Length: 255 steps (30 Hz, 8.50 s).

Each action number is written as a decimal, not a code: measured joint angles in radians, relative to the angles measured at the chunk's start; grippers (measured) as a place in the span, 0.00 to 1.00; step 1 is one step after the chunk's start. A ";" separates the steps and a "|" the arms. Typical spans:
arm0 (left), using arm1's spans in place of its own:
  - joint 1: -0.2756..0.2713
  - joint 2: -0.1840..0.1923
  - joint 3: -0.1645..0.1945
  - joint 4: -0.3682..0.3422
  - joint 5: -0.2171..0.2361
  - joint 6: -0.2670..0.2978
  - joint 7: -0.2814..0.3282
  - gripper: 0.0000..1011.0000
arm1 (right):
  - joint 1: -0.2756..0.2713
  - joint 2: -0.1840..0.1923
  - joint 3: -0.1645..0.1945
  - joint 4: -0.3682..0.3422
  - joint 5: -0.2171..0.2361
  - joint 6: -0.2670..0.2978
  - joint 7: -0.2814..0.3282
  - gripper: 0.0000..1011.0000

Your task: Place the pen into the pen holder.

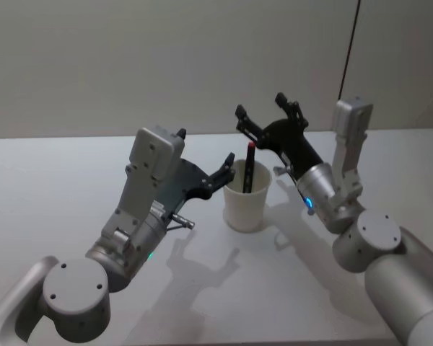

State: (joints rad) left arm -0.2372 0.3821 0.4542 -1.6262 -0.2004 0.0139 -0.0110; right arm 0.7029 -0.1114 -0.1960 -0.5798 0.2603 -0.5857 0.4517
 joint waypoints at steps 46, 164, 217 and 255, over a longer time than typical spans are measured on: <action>0.000 0.000 0.000 0.000 0.000 0.000 0.000 0.99 | -0.375 0.120 0.062 -0.711 0.007 0.467 -0.323 0.99; -0.233 -0.084 -0.111 0.550 -0.117 0.343 -0.109 0.97 | -0.442 0.154 0.084 -0.794 0.011 0.519 -0.341 0.99; -0.216 -0.081 -0.126 0.537 -0.080 0.284 -0.086 0.14 | -0.442 0.154 0.084 -0.794 0.011 0.519 -0.341 0.99; -0.130 -0.034 -0.133 0.259 0.006 -0.133 -0.183 0.14 | -0.442 0.154 0.084 -0.794 0.011 0.519 -0.341 0.99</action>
State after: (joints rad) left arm -0.3672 0.3484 0.3216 -1.3671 -0.1945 -0.1188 -0.1940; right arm 0.2612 0.0425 -0.1118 -1.3738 0.2712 -0.0665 0.1109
